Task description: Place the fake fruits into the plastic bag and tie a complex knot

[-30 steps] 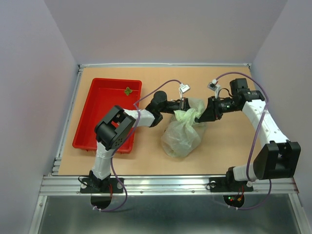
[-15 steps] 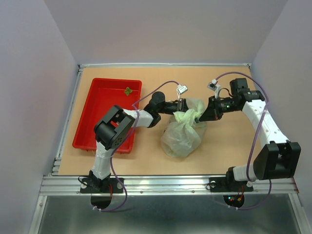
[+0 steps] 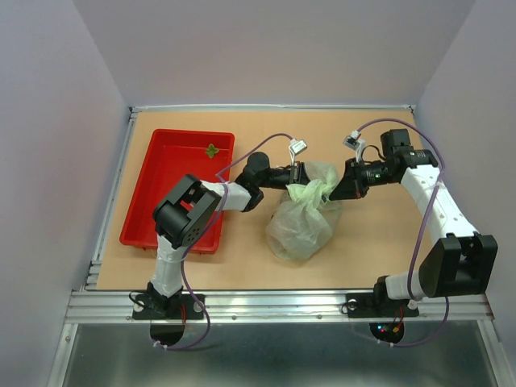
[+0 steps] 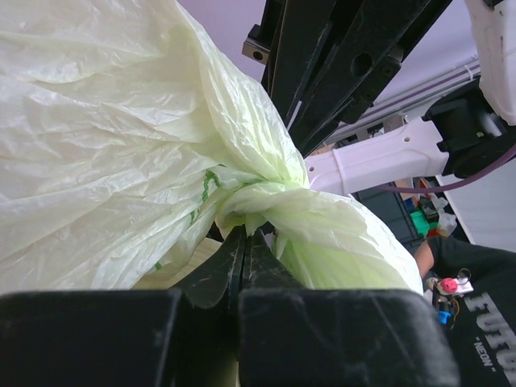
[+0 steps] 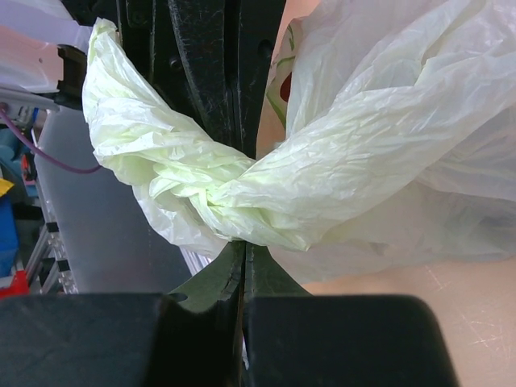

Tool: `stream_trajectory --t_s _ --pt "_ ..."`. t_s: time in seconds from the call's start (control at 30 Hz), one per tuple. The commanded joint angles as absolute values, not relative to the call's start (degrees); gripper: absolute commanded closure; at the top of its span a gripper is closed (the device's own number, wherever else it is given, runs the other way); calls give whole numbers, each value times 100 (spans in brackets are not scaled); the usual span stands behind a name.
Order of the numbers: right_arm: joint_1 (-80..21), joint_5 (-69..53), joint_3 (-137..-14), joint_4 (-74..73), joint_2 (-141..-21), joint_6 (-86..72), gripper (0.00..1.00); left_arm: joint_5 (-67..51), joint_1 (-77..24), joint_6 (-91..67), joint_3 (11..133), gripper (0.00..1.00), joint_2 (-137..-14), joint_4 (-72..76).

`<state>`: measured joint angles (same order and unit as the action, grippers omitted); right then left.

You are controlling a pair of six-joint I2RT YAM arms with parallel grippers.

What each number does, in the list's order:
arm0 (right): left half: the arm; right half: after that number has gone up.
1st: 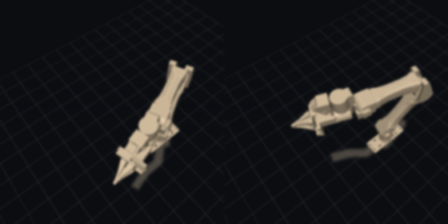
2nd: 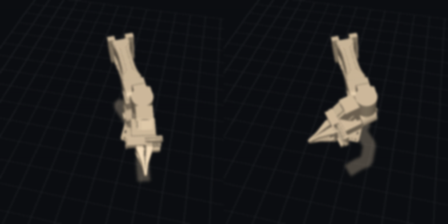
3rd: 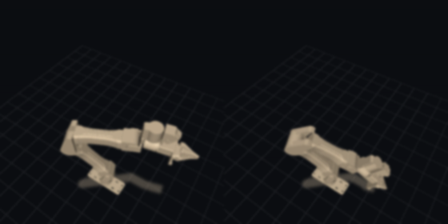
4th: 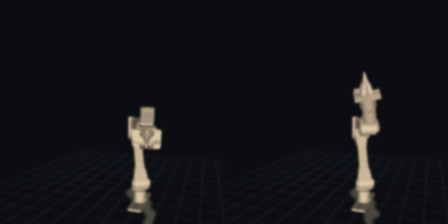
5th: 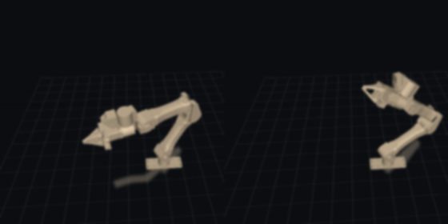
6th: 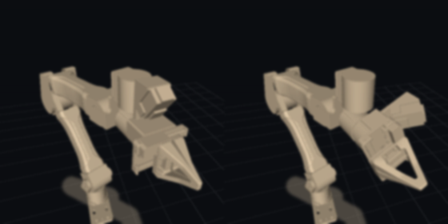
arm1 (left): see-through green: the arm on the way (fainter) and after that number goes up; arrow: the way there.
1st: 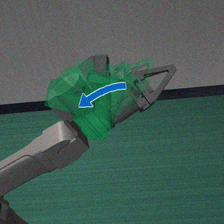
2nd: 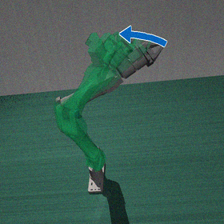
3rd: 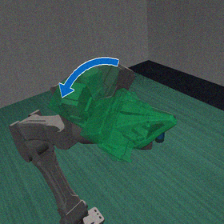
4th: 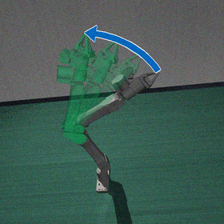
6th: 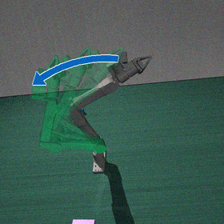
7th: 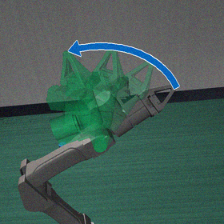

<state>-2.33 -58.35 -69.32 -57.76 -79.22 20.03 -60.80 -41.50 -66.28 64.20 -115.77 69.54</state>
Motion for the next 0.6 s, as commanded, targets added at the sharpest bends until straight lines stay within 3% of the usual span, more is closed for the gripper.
stream_trajectory --t_s 0.0,0.07,0.1,0.13,0.2,0.47,0.57 --pt "-237 -5994 -7128 -5687 -7936 2171 100 -6038 -4104 -6688 6548 100 -11215 7514" --pt "-237 -6029 -7163 -5687 -7998 2162 91 -6038 -4122 -6688 6574 100 -11232 7532" --pt "-237 -6055 -7207 -5687 -8033 2136 79 -6073 -4139 -6697 6583 100 -11232 7541" --pt "-237 -6073 -7233 -5669 -8051 2127 73 -6082 -4148 -6689 6583 100 -11232 7550" --pt "-237 -6117 -7303 -5643 -8130 2118 66 -6100 -4192 -6706 6583 100 -11250 7585" --pt "-237 -6249 -7383 -5564 -8271 2101 68 -6108 -4315 -6776 6627 100 -11311 7717" --pt "-237 -6372 -7409 -5537 -8271 2083 75 -6135 -4351 -6794 6662 100 -11347 7708"
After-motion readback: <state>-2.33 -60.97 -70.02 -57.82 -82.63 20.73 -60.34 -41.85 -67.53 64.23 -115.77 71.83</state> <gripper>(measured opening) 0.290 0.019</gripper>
